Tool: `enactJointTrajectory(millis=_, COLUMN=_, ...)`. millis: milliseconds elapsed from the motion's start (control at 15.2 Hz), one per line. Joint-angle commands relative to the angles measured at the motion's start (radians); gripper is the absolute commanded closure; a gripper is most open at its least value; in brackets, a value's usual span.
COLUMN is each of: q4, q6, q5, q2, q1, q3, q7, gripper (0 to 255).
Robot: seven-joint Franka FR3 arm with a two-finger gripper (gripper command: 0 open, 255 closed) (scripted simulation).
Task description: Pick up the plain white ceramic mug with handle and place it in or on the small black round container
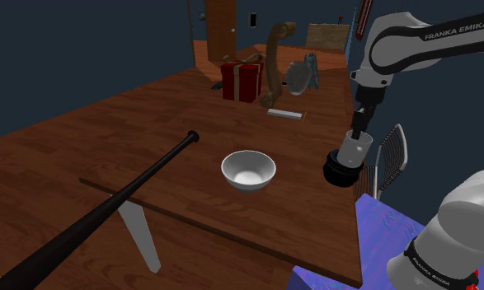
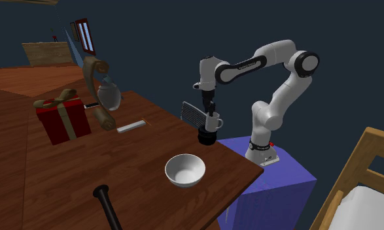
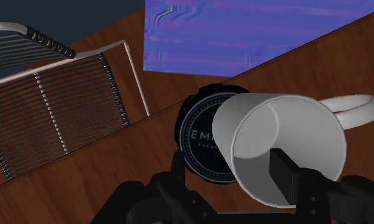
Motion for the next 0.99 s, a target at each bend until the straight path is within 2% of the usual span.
enactJointTrajectory(millis=0, q4=-0.001, q6=0.000, q5=0.000, q2=0.000, q1=0.000, q3=0.000, q7=0.000, gripper=0)
enactJointTrajectory(millis=198, q4=-0.001, q6=0.000, q5=0.000, q2=0.001, q1=0.000, q3=0.000, q7=0.000, gripper=0)
enactJointTrajectory(millis=462, q4=0.127, q6=-0.126, q5=0.009, q2=0.002, q1=0.005, q3=0.009, q7=-0.002, gripper=0)
enactJointTrajectory(millis=924, q4=0.127, q6=-0.126, q5=0.009, q2=0.002, q1=0.005, q3=0.009, q7=-0.002, gripper=0)
